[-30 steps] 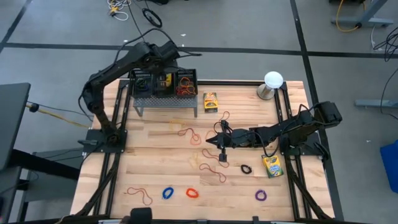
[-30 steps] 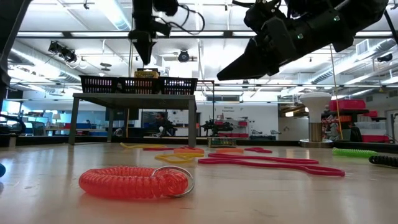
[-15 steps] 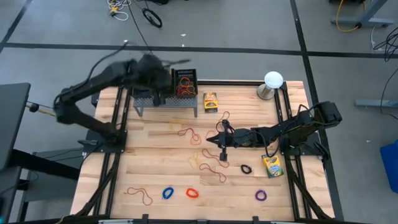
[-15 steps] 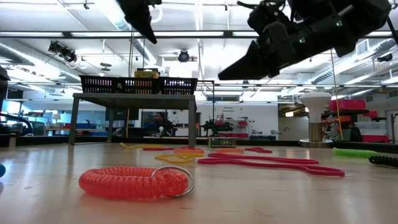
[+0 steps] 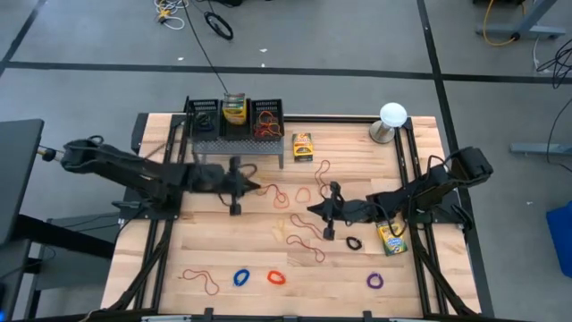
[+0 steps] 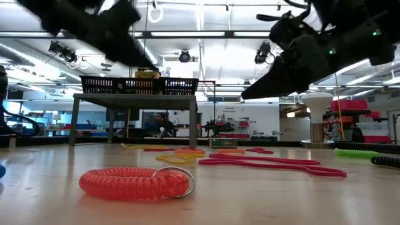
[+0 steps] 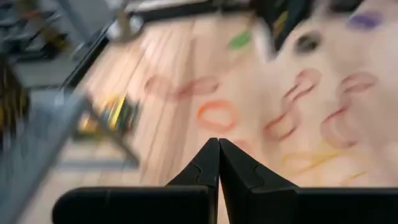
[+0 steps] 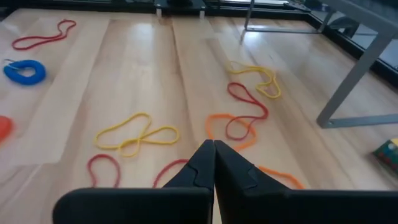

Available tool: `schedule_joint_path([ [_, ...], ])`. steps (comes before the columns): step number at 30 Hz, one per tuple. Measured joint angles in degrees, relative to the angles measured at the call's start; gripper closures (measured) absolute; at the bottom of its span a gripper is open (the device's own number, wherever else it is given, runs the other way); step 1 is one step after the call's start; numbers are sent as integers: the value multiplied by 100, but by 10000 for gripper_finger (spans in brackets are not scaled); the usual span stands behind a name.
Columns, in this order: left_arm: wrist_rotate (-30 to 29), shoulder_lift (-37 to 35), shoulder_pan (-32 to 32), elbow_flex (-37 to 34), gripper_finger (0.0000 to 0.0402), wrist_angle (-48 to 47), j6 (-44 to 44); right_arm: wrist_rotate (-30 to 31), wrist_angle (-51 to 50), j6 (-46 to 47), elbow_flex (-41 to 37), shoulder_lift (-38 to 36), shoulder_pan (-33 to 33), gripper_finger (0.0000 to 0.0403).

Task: Pick & Place Office Desk Supplies
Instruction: Put the red rubber band into the right black bin

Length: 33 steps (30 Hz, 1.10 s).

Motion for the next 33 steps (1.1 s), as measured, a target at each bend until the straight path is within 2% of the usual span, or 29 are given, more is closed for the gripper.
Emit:
schedule_joint_path([
  [4,-966,487,-112,-376,390,154,-837,220,37,4,0,0,251,396],
  [7,-1109,835,-106,-345,376,52,-1259,373,100,11,0,0,347,396],
  [15,-364,2102,175,447,295,-392,-1469,449,325,0,-1,-2,370,396],
  [22,-352,3082,519,1341,245,-692,-806,443,284,5,0,-2,378,396],
  [27,-266,3534,850,1788,238,-1106,-717,440,214,14,0,-2,377,396],
  [33,572,3823,1183,1892,266,-1095,-765,425,209,17,0,-1,382,396],
])
